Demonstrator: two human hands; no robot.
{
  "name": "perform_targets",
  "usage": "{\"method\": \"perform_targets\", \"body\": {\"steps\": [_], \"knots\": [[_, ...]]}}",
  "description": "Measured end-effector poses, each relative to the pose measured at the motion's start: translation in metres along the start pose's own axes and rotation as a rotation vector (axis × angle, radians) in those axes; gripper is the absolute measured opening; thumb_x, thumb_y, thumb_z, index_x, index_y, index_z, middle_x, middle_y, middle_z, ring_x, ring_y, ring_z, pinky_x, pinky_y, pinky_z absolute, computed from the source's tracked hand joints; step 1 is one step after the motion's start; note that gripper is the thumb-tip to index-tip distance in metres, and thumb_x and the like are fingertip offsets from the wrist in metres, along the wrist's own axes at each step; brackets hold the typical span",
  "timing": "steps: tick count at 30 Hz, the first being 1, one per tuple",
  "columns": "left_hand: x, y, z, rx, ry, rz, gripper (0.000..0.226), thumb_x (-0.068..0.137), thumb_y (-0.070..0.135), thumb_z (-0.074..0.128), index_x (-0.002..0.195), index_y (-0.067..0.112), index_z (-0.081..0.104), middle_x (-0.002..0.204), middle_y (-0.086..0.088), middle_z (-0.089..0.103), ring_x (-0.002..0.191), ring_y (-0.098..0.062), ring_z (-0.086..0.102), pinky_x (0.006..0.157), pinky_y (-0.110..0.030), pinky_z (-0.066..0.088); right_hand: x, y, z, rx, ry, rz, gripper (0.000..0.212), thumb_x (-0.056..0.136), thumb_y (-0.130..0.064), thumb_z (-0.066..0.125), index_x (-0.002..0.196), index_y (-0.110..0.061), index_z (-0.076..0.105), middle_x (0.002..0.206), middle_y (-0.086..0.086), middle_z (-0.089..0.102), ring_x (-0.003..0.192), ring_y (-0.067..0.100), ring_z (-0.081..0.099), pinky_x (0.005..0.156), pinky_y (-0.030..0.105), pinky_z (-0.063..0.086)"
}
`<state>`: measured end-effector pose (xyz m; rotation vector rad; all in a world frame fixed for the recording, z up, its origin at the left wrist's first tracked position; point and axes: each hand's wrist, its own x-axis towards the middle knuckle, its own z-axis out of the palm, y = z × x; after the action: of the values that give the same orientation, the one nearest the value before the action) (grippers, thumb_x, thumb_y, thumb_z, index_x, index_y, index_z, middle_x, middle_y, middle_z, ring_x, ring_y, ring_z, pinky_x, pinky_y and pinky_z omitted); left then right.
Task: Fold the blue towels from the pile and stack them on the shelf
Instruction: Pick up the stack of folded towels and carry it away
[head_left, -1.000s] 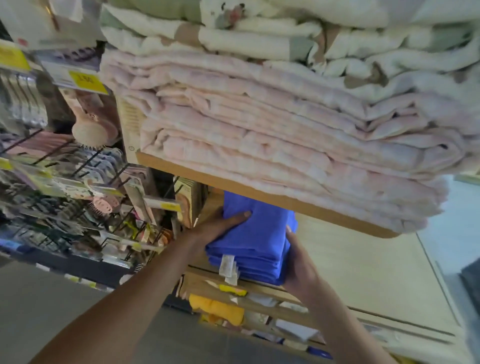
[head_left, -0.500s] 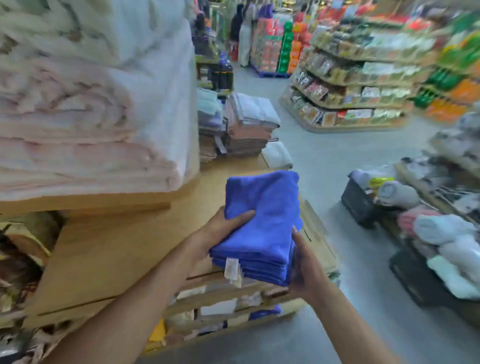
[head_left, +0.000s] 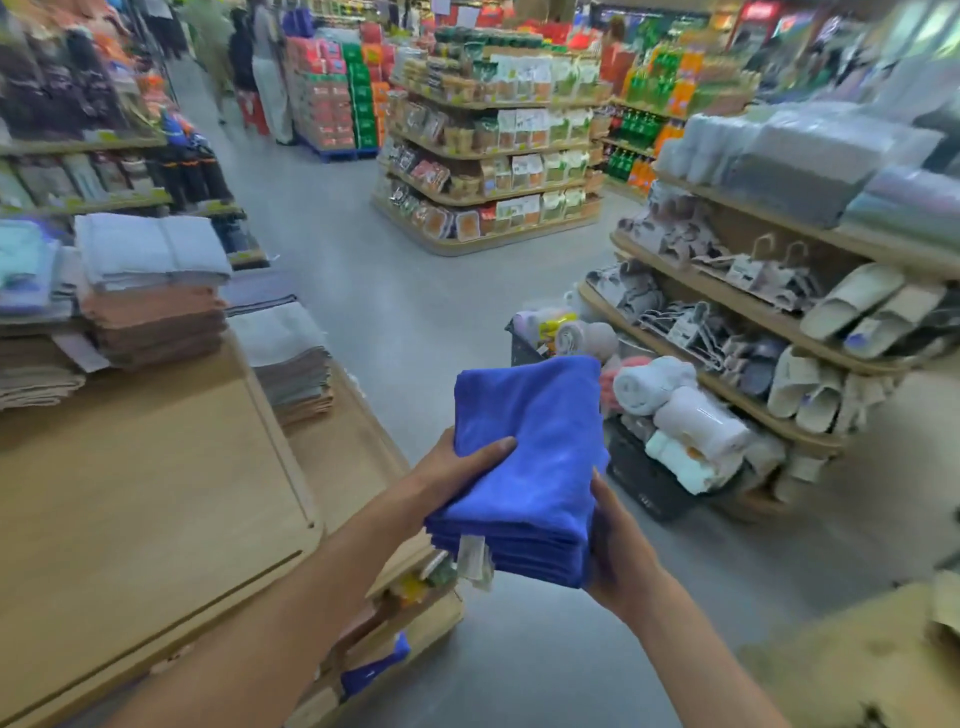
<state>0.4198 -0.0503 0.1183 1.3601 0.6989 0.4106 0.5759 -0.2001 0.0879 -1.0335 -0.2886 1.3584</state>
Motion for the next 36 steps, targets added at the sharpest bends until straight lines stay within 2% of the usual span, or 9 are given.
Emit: {"method": "perform_targets", "body": {"steps": [6, 11, 15, 21, 24, 27, 31, 34, 36], "knots": [[0.099, -0.005, 0.053, 0.021, -0.071, -0.029, 0.049, 0.082, 0.055, 0.077, 0.123, 0.037, 0.057, 0.11, 0.019, 0.074, 0.102, -0.004, 0.071, 0.074, -0.014, 0.055, 0.039, -0.048, -0.078, 0.068, 0.071, 0.016, 0.073, 0.088, -0.058, 0.073, 0.146, -0.017, 0.055, 0.147, 0.012, 0.058, 0.135, 0.034, 0.055, 0.118, 0.053, 0.035], [0.201, -0.007, 0.074, 0.036, -0.113, -0.077, 0.072, 0.077, 0.065, 0.077, 0.137, 0.035, 0.051, 0.127, 0.01, 0.069, 0.111, -0.009, 0.069, 0.1, -0.036, 0.054, 0.1, -0.096, -0.126, 0.086, 0.123, 0.05, 0.07, 0.085, -0.058, 0.075, 0.142, -0.019, 0.06, 0.143, 0.012, 0.061, 0.132, 0.034, 0.058, 0.116, 0.053, 0.038], [0.285, 0.001, 0.081, 0.027, -0.135, -0.09, 0.071, 0.078, 0.064, 0.075, 0.138, 0.036, 0.05, 0.129, 0.012, 0.067, 0.113, -0.006, 0.068, 0.103, -0.036, 0.052, 0.165, -0.143, -0.157, 0.083, 0.124, 0.061, 0.071, 0.088, -0.059, 0.073, 0.145, -0.02, 0.056, 0.147, 0.009, 0.058, 0.137, 0.031, 0.054, 0.119, 0.049, 0.035], [0.401, 0.021, 0.075, 0.004, -0.142, -0.105, 0.073, 0.077, 0.066, 0.074, 0.138, 0.037, 0.05, 0.13, 0.014, 0.067, 0.113, -0.004, 0.067, 0.1, -0.031, 0.052, 0.267, -0.21, -0.189, 0.165, 0.102, 0.108, 0.057, 0.091, -0.053, 0.073, 0.134, -0.017, 0.066, 0.146, 0.008, 0.058, 0.133, 0.027, 0.058, 0.1, 0.041, 0.054], [0.453, 0.029, 0.064, 0.008, -0.096, -0.11, 0.08, 0.073, 0.07, 0.077, 0.14, 0.037, 0.048, 0.129, 0.016, 0.067, 0.113, -0.003, 0.067, 0.104, -0.035, 0.051, 0.321, -0.239, -0.192, 0.179, 0.099, 0.117, 0.069, 0.082, -0.047, 0.084, 0.137, -0.01, 0.064, 0.142, 0.01, 0.062, 0.128, 0.029, 0.062, 0.1, 0.044, 0.054], [0.505, 0.035, 0.047, 0.0, -0.044, -0.119, 0.085, 0.071, 0.072, 0.077, 0.141, 0.037, 0.047, 0.131, 0.015, 0.065, 0.113, -0.004, 0.067, 0.104, -0.036, 0.051, 0.381, -0.262, -0.197, 0.182, 0.147, 0.102, 0.09, 0.054, -0.043, 0.101, 0.129, -0.007, 0.066, 0.123, 0.01, 0.073, 0.108, 0.025, 0.073, 0.095, 0.043, 0.053], [0.577, 0.044, 0.02, -0.017, 0.046, -0.133, 0.083, 0.069, 0.074, 0.076, 0.138, 0.039, 0.047, 0.133, 0.013, 0.063, 0.113, -0.006, 0.067, 0.102, -0.034, 0.053, 0.469, -0.297, -0.206, 0.133, 0.008, 0.168, 0.066, 0.09, -0.049, 0.076, 0.141, -0.011, 0.06, 0.146, 0.011, 0.058, 0.132, 0.027, 0.059, 0.096, 0.039, 0.057], [0.628, 0.055, -0.003, -0.037, 0.118, -0.147, 0.083, 0.072, 0.073, 0.075, 0.141, 0.039, 0.044, 0.134, 0.013, 0.062, 0.115, -0.008, 0.066, 0.105, -0.036, 0.051, 0.541, -0.323, -0.21, 0.065, -0.105, 0.189, 0.059, 0.109, -0.046, 0.045, 0.156, -0.013, 0.037, 0.163, 0.011, 0.037, 0.151, 0.027, 0.035, 0.116, 0.04, 0.04], [0.659, 0.066, -0.022, -0.05, 0.157, -0.151, 0.083, 0.074, 0.073, 0.074, 0.143, 0.038, 0.042, 0.135, 0.013, 0.061, 0.116, -0.008, 0.066, 0.105, -0.037, 0.051, 0.587, -0.339, -0.209, 0.02, -0.143, 0.21, 0.061, 0.111, -0.043, 0.039, 0.161, -0.012, 0.024, 0.166, 0.014, 0.028, 0.154, 0.031, 0.025, 0.124, 0.047, 0.025]]}}
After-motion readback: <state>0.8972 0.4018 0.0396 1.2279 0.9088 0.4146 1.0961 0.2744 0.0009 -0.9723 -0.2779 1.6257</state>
